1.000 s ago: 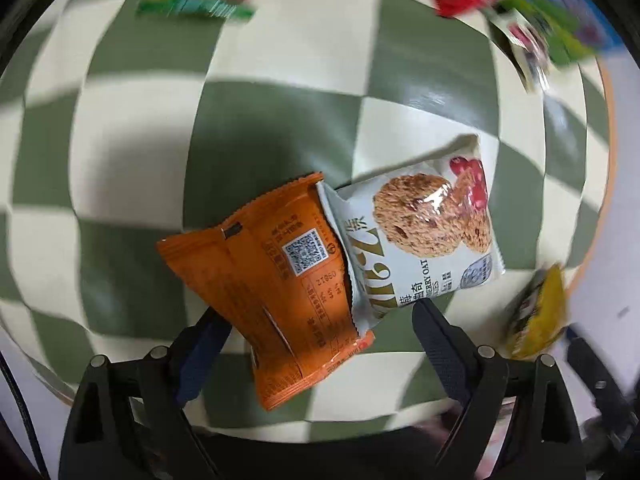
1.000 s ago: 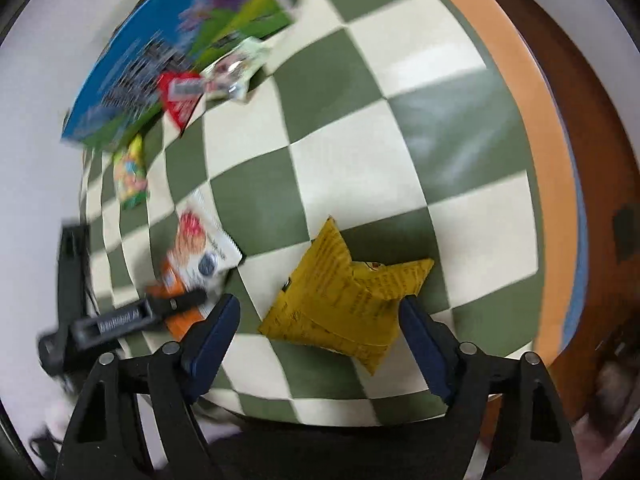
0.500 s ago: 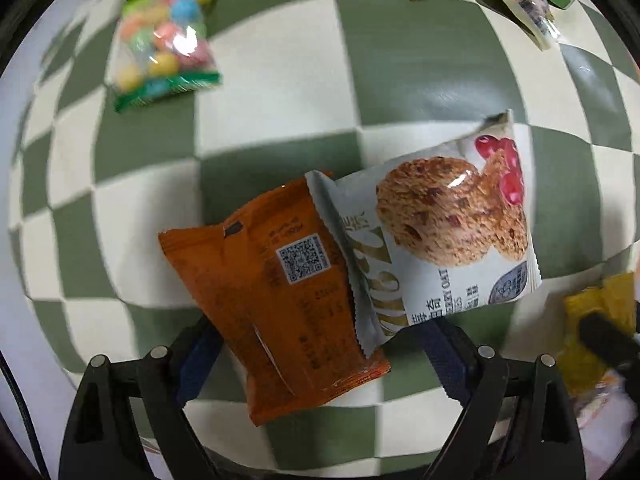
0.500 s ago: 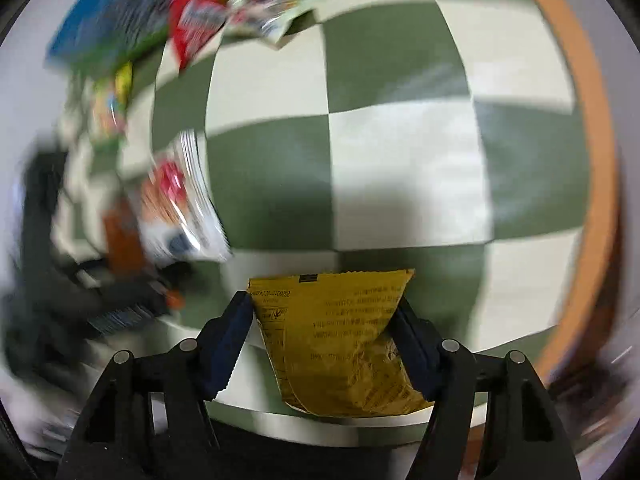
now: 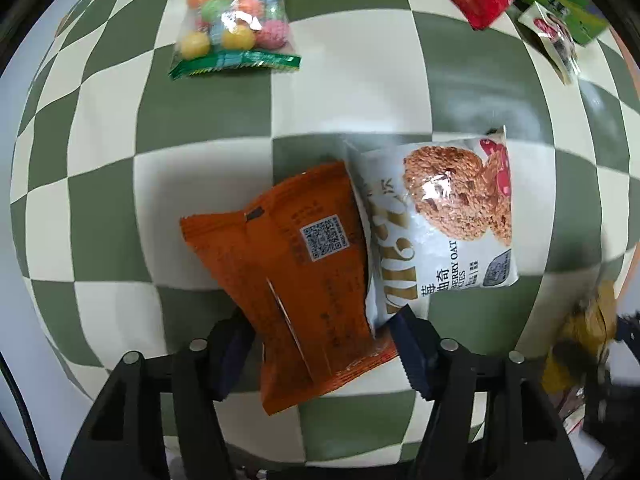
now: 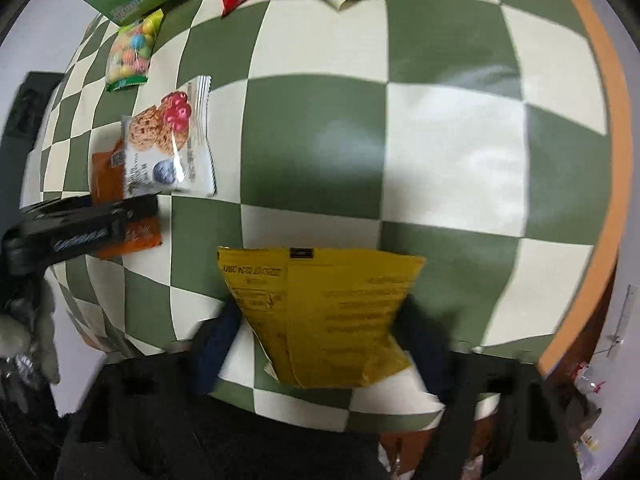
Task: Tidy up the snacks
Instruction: 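Grasp the orange packet with left tool while right tool grasps yellow bag, then carry both packets into the box and open both tools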
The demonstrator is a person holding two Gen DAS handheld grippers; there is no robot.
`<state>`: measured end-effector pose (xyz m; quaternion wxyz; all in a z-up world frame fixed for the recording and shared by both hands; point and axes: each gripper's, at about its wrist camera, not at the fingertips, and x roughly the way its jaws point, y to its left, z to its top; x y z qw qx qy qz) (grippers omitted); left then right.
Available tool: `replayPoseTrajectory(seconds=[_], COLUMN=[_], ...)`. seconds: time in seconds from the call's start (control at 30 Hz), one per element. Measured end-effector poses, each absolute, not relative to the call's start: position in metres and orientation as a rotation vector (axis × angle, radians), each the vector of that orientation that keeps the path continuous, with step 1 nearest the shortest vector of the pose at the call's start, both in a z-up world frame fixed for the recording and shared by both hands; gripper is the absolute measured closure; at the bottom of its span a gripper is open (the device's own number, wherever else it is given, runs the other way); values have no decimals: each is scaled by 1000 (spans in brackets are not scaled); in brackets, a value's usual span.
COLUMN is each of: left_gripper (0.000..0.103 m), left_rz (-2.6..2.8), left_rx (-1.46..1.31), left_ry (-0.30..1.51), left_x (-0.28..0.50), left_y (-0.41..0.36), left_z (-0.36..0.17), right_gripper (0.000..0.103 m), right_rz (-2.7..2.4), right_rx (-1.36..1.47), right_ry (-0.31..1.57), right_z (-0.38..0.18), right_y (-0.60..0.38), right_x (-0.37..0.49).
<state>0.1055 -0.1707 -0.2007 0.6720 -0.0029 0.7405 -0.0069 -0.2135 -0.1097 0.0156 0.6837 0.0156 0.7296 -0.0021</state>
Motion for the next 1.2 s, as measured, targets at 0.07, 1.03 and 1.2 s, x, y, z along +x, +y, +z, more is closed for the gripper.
replayPoseTrajectory(seconds=[0.07, 1.03, 1.2], left_gripper=[42, 50, 50], left_rz=[-23, 1, -56], left_rx=[-7, -132, -187], left_ry=[1687, 1566, 1463], left_x=[98, 83, 112], left_y=[-171, -186, -184], left_z=[-200, -95, -33], right_gripper=[43, 53, 53], right_rz=[-10, 161, 238], right_rx=[71, 195, 234], right_ry=[1616, 1492, 1416], right_z=[16, 78, 124], right_y=[-114, -87, -74], right_x=[-210, -180, -150])
